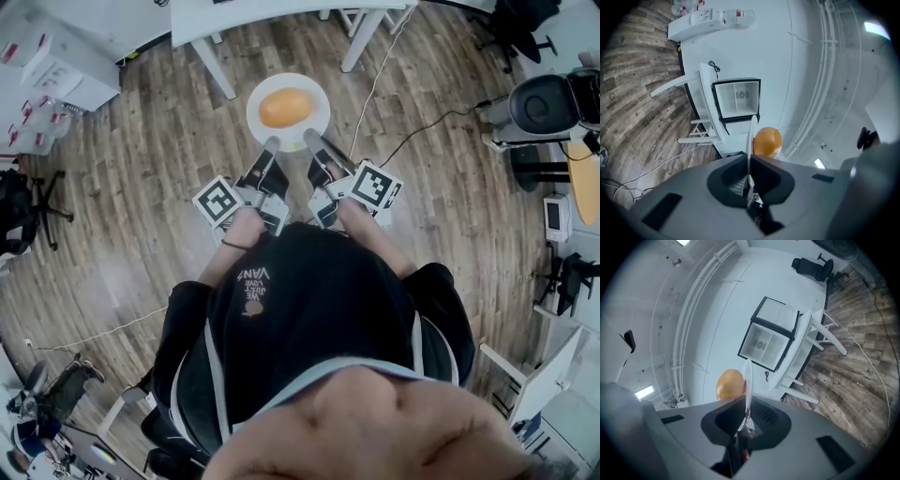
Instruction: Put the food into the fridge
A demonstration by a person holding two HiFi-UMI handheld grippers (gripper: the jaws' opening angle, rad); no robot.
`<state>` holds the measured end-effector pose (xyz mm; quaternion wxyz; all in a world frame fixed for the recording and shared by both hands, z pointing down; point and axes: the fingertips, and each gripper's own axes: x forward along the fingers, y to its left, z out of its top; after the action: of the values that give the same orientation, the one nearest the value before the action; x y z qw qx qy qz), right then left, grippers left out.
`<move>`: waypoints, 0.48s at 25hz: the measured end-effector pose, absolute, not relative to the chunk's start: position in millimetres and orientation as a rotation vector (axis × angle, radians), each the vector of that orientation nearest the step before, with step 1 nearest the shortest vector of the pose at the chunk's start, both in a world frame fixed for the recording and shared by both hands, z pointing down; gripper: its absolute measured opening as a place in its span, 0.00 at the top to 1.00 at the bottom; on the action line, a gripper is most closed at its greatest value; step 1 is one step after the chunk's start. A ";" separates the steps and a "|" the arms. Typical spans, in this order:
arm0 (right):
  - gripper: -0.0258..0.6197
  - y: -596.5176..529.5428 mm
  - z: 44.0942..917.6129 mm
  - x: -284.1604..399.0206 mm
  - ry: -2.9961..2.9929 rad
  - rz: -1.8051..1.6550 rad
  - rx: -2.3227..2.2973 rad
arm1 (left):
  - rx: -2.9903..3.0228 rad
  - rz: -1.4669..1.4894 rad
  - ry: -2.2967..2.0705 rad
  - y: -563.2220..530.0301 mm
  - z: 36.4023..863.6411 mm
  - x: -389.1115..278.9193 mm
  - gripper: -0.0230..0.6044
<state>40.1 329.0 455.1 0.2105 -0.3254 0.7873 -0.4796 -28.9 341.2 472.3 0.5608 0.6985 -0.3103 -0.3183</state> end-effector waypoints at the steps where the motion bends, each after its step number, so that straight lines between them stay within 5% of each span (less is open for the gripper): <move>1: 0.92 324.1 455.0 36.0 2.187 -1.329 -0.905 | 1.647 -0.750 -0.727 336.2 472.4 -32.8 0.92; 12: 0.92 288.4 464.2 13.6 2.124 -1.337 -0.996 | 1.657 -0.711 -0.672 295.1 477.0 -57.4 0.92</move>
<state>13.6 288.4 464.2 0.2190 -0.3599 0.7675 -0.4832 -57.4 295.1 477.0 0.5718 0.7065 -0.2864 -0.3033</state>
